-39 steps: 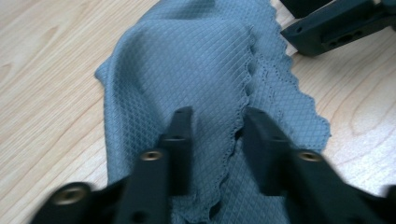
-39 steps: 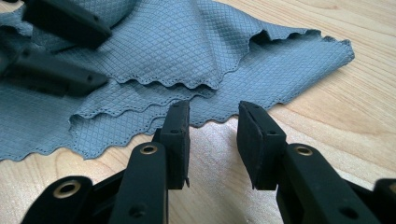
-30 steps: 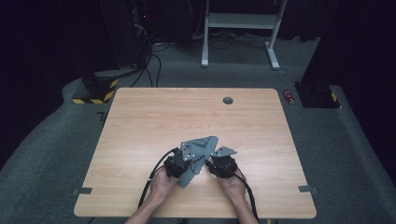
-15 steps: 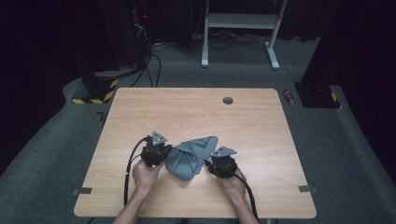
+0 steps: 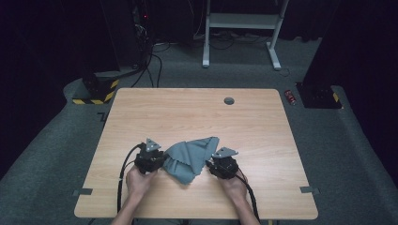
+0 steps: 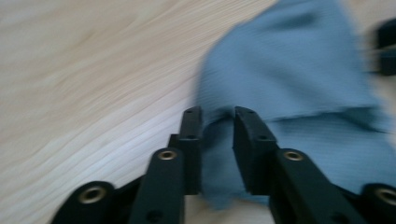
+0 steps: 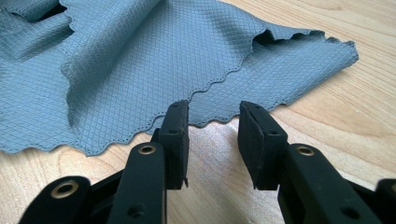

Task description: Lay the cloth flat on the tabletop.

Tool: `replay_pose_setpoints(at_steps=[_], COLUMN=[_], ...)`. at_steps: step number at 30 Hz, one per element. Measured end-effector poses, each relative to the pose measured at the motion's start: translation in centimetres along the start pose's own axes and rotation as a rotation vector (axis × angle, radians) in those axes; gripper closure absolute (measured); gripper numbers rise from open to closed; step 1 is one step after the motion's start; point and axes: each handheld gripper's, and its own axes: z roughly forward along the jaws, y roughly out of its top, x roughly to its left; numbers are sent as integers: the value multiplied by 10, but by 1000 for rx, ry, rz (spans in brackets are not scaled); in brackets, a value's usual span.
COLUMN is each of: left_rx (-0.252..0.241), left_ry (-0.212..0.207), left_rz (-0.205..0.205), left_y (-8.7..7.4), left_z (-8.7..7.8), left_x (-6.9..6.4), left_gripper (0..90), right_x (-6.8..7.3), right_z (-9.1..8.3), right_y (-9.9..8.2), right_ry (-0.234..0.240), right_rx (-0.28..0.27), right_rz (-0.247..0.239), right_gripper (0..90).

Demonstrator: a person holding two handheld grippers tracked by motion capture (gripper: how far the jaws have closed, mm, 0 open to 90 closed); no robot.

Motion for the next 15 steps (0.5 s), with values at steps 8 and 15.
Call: replay_pose_setpoints(at_steps=[8, 15], left_rx=[76, 151], left_ry=[-108, -86], left_rz=[177, 182], left_y=[18, 20], left_z=[25, 50], left_x=[-50, -58], left_gripper=[506, 697], right_x=[0, 0], right_z=[0, 0], right_y=[0, 0], right_ry=[0, 1], right_rx=[-1, -1], right_rz=[-5, -9], right_gripper=[635, 634])
